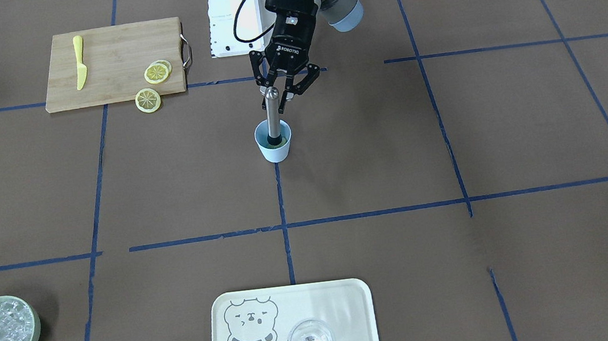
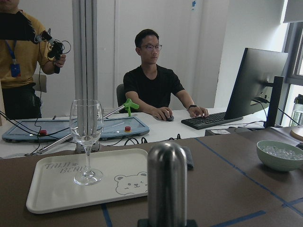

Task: Squeeze lemon into cup
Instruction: 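Press the muddler down into the cup onto the lemon slice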

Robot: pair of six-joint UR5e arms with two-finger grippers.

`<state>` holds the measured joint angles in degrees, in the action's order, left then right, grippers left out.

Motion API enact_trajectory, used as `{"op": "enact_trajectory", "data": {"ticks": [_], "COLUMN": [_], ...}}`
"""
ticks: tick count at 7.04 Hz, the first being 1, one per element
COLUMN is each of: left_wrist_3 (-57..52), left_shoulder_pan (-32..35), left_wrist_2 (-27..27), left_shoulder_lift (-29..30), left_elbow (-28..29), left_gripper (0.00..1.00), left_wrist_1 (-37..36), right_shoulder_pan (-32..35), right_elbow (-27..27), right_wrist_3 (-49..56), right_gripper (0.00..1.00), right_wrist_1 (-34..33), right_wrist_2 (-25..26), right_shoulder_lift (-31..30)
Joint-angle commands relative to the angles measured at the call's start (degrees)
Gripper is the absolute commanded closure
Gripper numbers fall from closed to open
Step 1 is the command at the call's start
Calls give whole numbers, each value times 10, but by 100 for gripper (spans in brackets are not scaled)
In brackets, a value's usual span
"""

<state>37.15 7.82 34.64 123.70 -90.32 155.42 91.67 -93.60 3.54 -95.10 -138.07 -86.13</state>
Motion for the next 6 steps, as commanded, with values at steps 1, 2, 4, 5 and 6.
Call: {"op": "enact_trajectory", "data": {"ticks": [1, 2, 4, 5, 6], "left_wrist_3": [-1, 0, 0, 0, 0], "left_shoulder_pan": [0, 0, -1, -1, -2], "left_wrist_2": [3, 4, 4, 4, 5], "left_shoulder_lift": [2, 2, 1, 1, 1], "left_elbow": [5, 10, 18, 18, 18], "left_gripper": [100, 100, 100, 100, 100], "left_wrist_1": [4, 4, 4, 5, 5], "right_shoulder_pan": [0, 1, 2, 2, 2], "right_elbow": [0, 0, 0, 0, 0], "right_wrist_3": [1, 0, 0, 0, 0], "right_gripper": [0, 0, 0, 0, 0], "right_wrist_1": [0, 1, 1, 1, 1], "right_wrist_2": [1, 1, 1, 1, 1], "right_shoulder_lift": [0, 1, 3, 4, 4]}}
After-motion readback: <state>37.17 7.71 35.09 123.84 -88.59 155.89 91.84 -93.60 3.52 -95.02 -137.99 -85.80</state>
